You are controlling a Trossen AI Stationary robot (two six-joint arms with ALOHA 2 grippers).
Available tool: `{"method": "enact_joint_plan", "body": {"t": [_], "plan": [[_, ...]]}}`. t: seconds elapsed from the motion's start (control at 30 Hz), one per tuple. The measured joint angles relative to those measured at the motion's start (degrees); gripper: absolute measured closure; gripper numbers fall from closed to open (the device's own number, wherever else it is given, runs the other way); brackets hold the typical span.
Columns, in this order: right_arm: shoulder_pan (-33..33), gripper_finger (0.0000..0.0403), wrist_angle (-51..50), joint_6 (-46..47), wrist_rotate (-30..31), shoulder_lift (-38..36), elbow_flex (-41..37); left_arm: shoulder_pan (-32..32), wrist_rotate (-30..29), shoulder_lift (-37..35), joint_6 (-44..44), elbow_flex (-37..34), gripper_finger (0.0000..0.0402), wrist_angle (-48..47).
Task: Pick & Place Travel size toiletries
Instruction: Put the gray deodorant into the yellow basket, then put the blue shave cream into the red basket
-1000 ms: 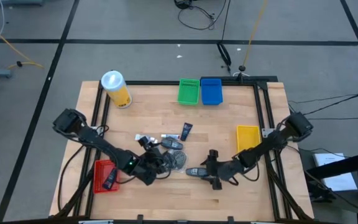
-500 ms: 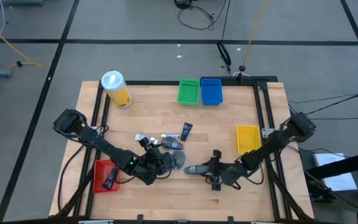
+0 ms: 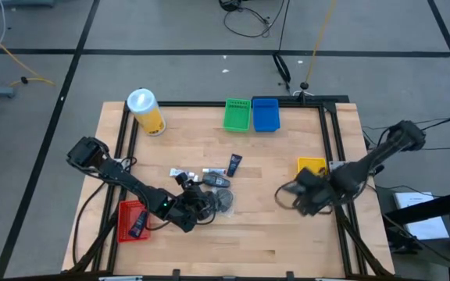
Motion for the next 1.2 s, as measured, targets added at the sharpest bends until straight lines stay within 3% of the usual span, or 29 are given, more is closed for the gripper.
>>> {"method": "enact_joint_plan", "body": {"t": [0.1,0.2,0.57,0.77,1.2], "plan": [[-0.84,0.0210,-10.15,7.62,-1.44,-2.31,0.31,-0.11,0.09,0.00,0.00,0.00,0.0188,-0.02],[-1.55,0.0210,-13.47,12.21,-0.01,-3.08,-1.86,-0.15,0.09,0.00,0.03,0.00,0.0188,-0.04],[-6.84,0.0204,-1.55,15.09,2.36,0.04,-15.94,-0.20,1.55,-0.04,1.16,0.00,0.0188,0.00],[-8.69,0.0189,3.09,14.04,5.92,0.92,-16.50,-0.20,1.55,-0.07,1.65,0.00,0.0188,0.00],[-9.61,0.0150,6.31,6.02,6.27,1.30,-16.77,-0.20,2.52,-0.07,1.98,0.00,0.0188,0.11]]}}
